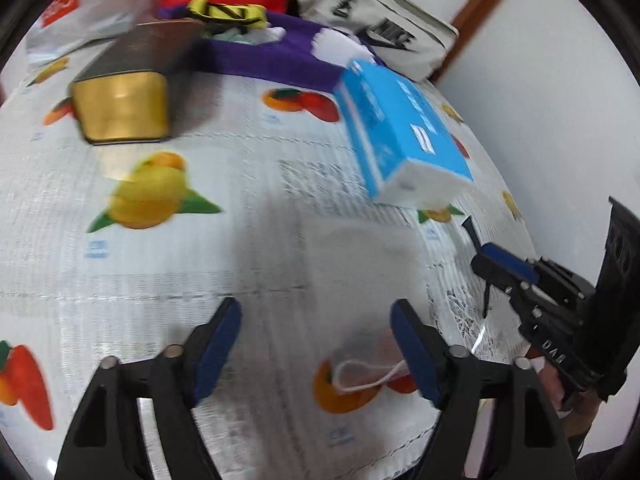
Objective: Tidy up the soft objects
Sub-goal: 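Grasp the black watch strap with the right tool while the left tool approaches the mesh bag, then grasp and lift the white mesh soap bag with the left tool while the right tool holds the strap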
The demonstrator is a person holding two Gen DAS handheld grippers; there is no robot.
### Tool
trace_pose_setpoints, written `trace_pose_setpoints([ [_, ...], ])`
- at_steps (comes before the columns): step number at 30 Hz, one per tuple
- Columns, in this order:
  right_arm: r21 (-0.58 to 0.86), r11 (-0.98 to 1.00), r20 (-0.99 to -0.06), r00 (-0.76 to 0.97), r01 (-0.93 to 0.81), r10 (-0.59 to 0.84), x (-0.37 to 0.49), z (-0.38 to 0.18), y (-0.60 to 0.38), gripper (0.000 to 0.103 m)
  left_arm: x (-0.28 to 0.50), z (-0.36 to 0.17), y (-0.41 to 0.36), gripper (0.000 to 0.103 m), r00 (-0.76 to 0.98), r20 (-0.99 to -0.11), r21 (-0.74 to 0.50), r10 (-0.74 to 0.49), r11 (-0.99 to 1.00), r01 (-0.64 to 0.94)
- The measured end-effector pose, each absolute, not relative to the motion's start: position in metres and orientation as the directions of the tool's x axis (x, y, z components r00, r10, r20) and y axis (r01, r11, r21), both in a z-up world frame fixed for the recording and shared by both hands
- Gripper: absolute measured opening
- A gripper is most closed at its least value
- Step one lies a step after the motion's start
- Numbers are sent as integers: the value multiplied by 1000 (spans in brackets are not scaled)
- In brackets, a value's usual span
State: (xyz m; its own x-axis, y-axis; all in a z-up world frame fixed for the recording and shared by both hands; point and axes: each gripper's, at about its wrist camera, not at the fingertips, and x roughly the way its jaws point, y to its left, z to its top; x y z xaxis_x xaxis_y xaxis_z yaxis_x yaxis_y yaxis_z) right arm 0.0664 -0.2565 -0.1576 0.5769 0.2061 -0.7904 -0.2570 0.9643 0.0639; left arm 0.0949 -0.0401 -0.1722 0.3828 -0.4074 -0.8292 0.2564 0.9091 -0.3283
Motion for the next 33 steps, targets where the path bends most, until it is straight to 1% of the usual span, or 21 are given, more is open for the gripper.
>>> trace_pose_setpoints([
  [2, 60, 971, -791, 582, -232, 188, 64, -158, -267, 20, 93, -173, -51, 86, 379, -828, -324, -414, 904, 280],
  [4, 66, 974, -791, 584, -214, 182, 62, -159, -276, 20, 93, -174, -59, 95, 370, -826, -331, -425, 897, 293],
  [5, 68, 976, -790, 586, -206, 179, 61, -159, -280, 20, 94, -174, -64, 96, 369, -827, -329, -425, 897, 296],
  [7, 71, 978, -788, 591, -194, 174, 60, -158, -286, 20, 94, -175, -75, 101, 378, -839, -293, -392, 910, 294],
  [9, 72, 980, -782, 599, -187, 172, 58, -157, -290, 20, 95, -177, -86, 103, 389, -847, -257, -362, 920, 296],
  [14, 85, 983, -777, 607, -162, 167, 54, -158, -302, 20, 96, -182, -113, 103, 441, -871, -79, -215, 948, 307],
  [16, 90, 983, -775, 608, -160, 170, 54, -158, -303, 20, 95, -184, -120, 103, 459, -872, -25, -169, 953, 303],
  [18, 93, 983, -774, 609, -161, 173, 53, -159, -302, 20, 94, -186, -123, 103, 488, -861, 6, -142, 957, 289],
  [19, 97, 982, -774, 609, -162, 177, 52, -159, -301, 20, 94, -185, -122, 100, 503, -852, 4, -142, 961, 278],
  [20, 106, 981, -772, 608, -164, 185, 52, -159, -300, 20, 91, -185, -121, 97, 527, -839, 18, -136, 961, 277],
  [21, 116, 979, -770, 608, -167, 195, 52, -159, -298, 20, 90, -183, -119, 89, 539, -831, 24, -139, 959, 284],
  [22, 123, 977, -769, 605, -173, 204, 52, -159, -296, 20, 89, -181, -117, 78, 546, -826, 23, -144, 958, 286],
  [23, 125, 975, -769, 603, -183, 212, 52, -160, -292, 20, 88, -180, -113, 70, 554, -820, 22, -143, 960, 280],
  [24, 127, 973, -768, 602, -191, 218, 52, -160, -289, 20, 88, -177, -106, 53, 563, -814, 18, -140, 964, 265],
  [25, 134, 971, -767, 600, -199, 228, 53, -161, -285, 20, 89, -175, -100, 38, 564, -814, 11, -140, 967, 256],
  [26, 140, 967, -767, 595, -212, 241, 54, -161, -281, 20, 91, -174, -92, 31, 563, -814, -1, -144, 969, 247],
  [27, 142, 964, -766, 592, -223, 250, 55, -162, -276, 20, 92, -173, -85, 17, 561, -815, -14, -149, 971, 238],
  [28, 144, 963, -767, 589, -230, 255, 55, -163, -273, 20, 94, -173, -78, 9, 557, -816, -31, -156, 973, 228],
  [30, 151, 958, -772, 576, -244, 269, 59, -166, -265, 20, 97, -172, -61, 8, 543, -820, -74, -182, 974, 215],
  [33, 155, 953, -781, 559, -259, 279, 64, -170, -254, 20, 100, -172, -37, 7, 551, -820, -69, -154, 983, 171],
])
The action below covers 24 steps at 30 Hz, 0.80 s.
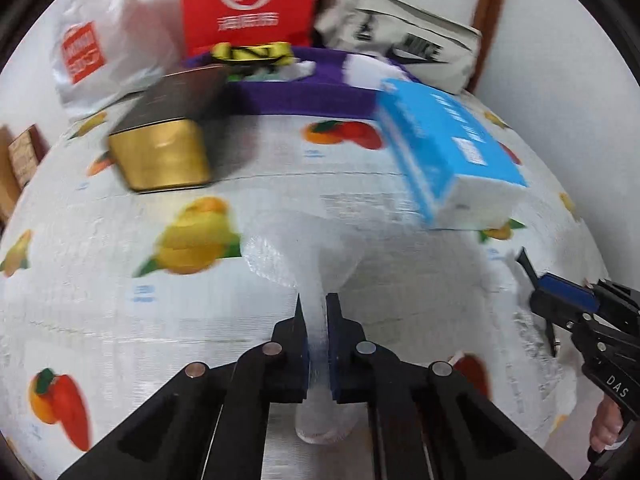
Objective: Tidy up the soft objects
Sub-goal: 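Grasp and lift the white mesh soap bag with the left tool while the right tool holds the strap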
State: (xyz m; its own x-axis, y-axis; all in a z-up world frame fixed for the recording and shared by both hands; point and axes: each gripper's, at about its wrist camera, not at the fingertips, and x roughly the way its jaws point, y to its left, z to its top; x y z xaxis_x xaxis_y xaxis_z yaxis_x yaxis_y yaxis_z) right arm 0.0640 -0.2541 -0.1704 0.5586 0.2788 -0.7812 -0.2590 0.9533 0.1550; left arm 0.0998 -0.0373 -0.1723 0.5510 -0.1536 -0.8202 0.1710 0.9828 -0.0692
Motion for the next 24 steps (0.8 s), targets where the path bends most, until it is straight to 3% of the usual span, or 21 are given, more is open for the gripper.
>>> trace_pose_setpoints([
  [7, 152, 955, -803, 531, -255, 270, 77, -178, -245, 20, 106, -171, 15, 7, 566, -817, -83, -110, 994, 74],
  [11, 145, 956, -817, 514, -255, 261, 84, -182, -241, 20, 112, -171, 31, 7, 557, -817, -144, -153, 988, 61],
  [24, 188, 950, -813, 504, -249, 293, 92, -186, -244, 21, 126, -177, 40, 7, 544, -821, -182, -174, 983, 41],
])
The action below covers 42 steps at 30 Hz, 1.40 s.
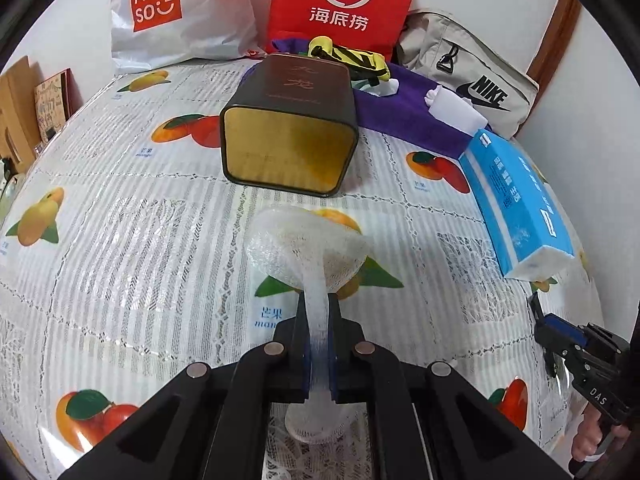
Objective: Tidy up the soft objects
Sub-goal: 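Grasp and lift the white mesh soap bag with the left tool while the right tool holds the strap, then carry the mesh bag and watch strap over the purple towel with both tools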
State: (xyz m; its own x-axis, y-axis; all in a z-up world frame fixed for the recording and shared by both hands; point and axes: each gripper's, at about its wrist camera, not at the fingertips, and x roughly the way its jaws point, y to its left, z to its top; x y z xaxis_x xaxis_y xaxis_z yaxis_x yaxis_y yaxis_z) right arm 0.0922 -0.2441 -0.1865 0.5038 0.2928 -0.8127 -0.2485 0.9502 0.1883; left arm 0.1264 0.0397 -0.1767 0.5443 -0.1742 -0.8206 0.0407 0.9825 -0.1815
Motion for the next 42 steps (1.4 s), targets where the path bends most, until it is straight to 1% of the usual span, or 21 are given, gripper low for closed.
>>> trace_pose_setpoints([
  [7, 218, 948, -815, 492, -232, 307, 98, -186, -245, 21, 131, -177, 40, 7, 545, -819, -190, -181, 981, 40],
  [13, 145, 960, -835, 491, -238, 248, 100, -182, -232, 21, 134, -176, 45, 6, 529, -823, -206, -206, 977, 59],
  [22, 171, 954, -839, 471, -246, 272, 104, -166, -222, 21, 133, -156, 48, 6, 531, -823, -187, -203, 979, 83],
  [27, 157, 948, -827, 487, -277, 279, 101, -146, -220, 21, 136, -133, 49, 6, 564, -801, -181, -200, 979, 91],
  [31, 172, 942, -809, 505, -287, 302, 102, -129, -221, 21, 140, -119, 50, 6, 582, -789, -180, -199, 979, 91],
  [42, 174, 934, -740, 585, -311, 333, 123, -86, -224, 21, 163, -83, 48, 6, 623, -752, -187, -216, 976, 112],
])
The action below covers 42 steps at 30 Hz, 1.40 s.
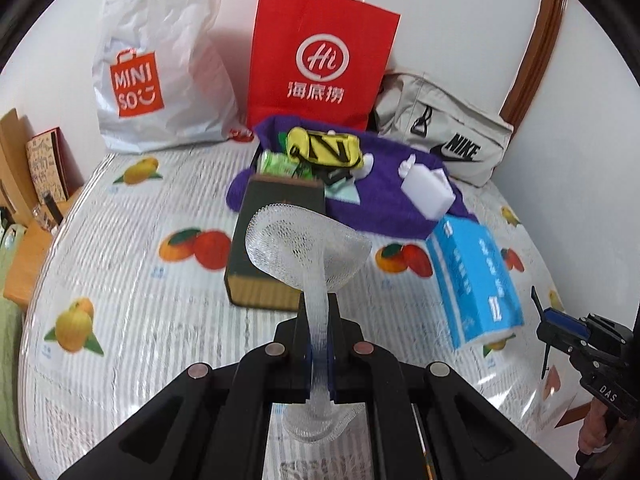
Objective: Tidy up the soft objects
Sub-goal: 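Carry the mesh bag and watch strap over the purple towel with both tools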
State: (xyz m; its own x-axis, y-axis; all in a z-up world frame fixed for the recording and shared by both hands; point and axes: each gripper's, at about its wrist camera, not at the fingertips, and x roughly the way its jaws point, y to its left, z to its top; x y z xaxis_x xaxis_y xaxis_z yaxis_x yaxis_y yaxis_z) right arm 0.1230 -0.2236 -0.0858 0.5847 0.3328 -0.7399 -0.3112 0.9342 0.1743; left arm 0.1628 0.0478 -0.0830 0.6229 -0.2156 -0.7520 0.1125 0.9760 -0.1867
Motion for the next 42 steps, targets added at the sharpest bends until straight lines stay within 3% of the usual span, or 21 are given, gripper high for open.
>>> trace_pose_setpoints([
  [17, 139, 951, -697, 655, -276, 292, 261, -57, -234, 21, 276, -66, 34, 6, 596, -757, -228, -268, 963, 144],
  [30, 174, 941, -737, 596, -289, 319, 364, -83, -217, 21, 369, -83, -10, 6, 503, -778, -311, -376, 926, 212],
  [42, 228, 917, -778, 505, -327, 373, 397, -120, -195, 21, 406, -116, -25, 6, 459, -809, -298, -369, 929, 221],
])
